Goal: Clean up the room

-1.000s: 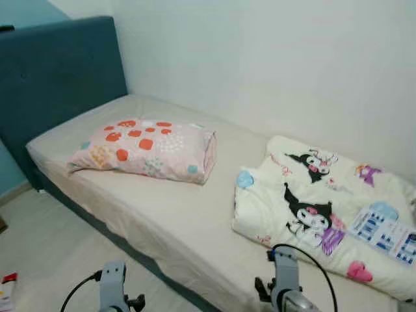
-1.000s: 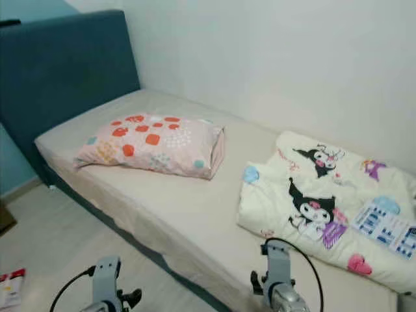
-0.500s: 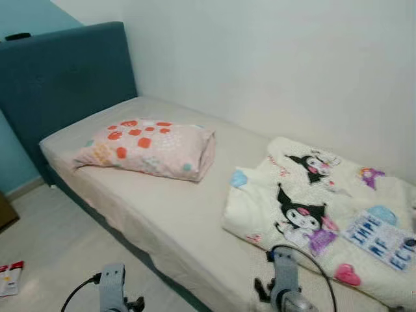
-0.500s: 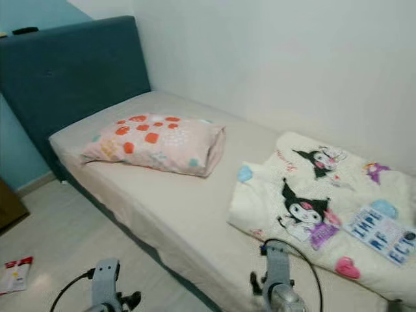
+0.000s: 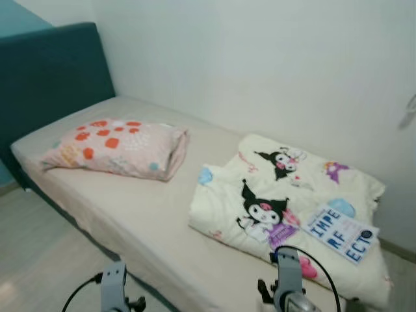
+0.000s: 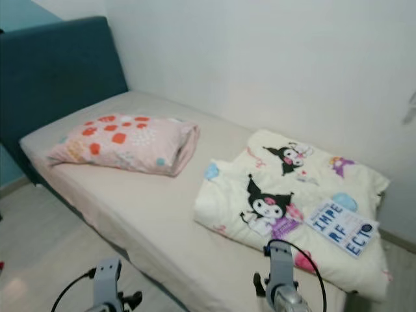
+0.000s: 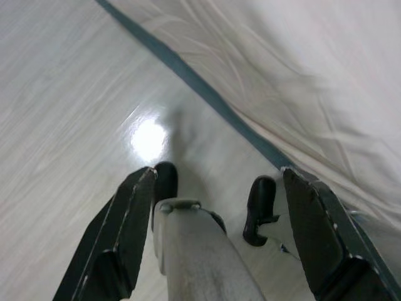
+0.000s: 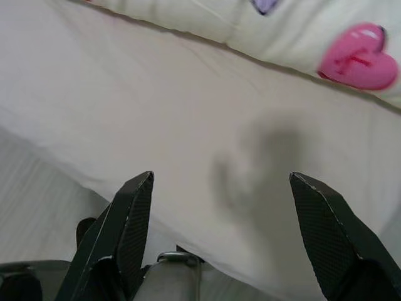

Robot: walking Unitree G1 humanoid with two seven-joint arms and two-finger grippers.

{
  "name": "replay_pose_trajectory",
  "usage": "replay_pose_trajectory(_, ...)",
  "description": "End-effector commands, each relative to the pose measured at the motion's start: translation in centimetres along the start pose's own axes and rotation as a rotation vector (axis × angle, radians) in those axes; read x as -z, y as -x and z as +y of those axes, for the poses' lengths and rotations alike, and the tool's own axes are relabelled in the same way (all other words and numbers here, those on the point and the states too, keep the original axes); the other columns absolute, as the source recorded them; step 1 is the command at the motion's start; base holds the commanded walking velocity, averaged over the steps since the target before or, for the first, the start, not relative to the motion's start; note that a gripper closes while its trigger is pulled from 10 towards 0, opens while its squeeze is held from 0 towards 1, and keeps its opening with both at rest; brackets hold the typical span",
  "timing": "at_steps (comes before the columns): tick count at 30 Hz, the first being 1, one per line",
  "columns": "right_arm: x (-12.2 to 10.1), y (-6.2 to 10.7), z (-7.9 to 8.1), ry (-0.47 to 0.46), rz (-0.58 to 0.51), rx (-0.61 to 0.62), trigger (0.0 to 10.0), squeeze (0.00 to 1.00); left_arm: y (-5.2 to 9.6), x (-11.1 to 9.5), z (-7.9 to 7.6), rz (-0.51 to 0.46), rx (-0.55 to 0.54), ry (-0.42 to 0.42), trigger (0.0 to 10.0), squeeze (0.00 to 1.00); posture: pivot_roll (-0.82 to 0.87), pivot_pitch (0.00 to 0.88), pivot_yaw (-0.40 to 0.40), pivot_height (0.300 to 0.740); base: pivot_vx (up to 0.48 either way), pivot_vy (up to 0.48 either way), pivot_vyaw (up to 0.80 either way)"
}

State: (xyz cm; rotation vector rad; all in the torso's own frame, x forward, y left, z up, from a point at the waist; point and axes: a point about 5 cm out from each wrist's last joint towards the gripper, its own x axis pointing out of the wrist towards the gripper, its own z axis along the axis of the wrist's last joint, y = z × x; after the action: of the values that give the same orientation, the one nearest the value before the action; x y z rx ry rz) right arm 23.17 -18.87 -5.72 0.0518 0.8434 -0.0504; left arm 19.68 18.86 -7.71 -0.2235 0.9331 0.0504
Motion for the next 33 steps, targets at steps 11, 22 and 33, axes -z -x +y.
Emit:
replay_pose_trajectory(11,1.28,0.16,0.06,0.008,0.055,-0.004,10.0,0.0,0.05,0.1,0.4,0.015,-0.031,-0.003,10.0,0.0,0.06,0.0,-0.027,0.74,0.0,0.0,-0.71)
replay_pose_trajectory(22,1.5,0.19,0.08,0.012,0.065,-0.004,10.0,0.0,0.09,0.29,0.6,0.03,-0.048,-0.013,10.0,0.0,0.06,0.0,-0.026,0.74,0.0,0.0,-0.71)
replay_pose_trajectory(33,1.7,0.21,0.16,0.015,0.073,-0.006,10.0,0.0,0.17,0.55,0.83,0.042,-0.061,-0.015,10.0,0.0,0.06,0.0,-0.025,0.74,0.0,0.0,-0.71)
